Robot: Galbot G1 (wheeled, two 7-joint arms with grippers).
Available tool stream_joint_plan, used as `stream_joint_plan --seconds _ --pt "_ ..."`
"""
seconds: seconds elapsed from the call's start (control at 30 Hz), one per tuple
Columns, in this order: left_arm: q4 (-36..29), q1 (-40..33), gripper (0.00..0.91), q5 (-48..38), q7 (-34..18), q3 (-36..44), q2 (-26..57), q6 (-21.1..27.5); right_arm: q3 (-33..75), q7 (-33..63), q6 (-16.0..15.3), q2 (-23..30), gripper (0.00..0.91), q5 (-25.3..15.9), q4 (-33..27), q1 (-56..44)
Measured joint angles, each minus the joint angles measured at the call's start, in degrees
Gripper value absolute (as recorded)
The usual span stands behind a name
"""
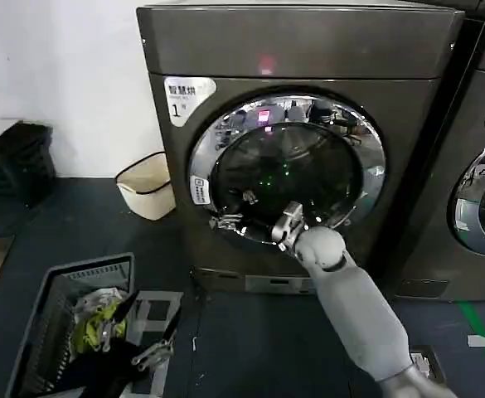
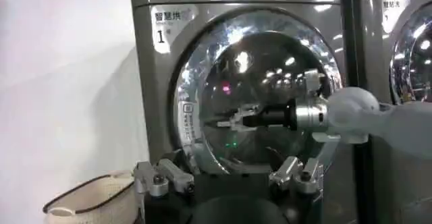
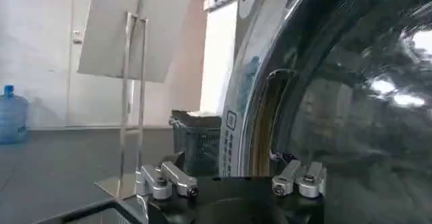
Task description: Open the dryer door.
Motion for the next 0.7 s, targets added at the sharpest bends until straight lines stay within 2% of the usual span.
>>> stream_joint_plan --seconds 0.5,0.7 --pt "1.1 -1.0 0.907 0.2 2.0 -0.1 0.2 -0.8 -1.4 -1.5 -2.1 4.1 0.907 0.8 -6.9 5.0" --pt "0.2 -1.1 0.907 0.2 3.2 -0.1 0.2 3.8 -0.9 -6.5 -2.8 4.1 0.907 1.8 -6.8 5.0"
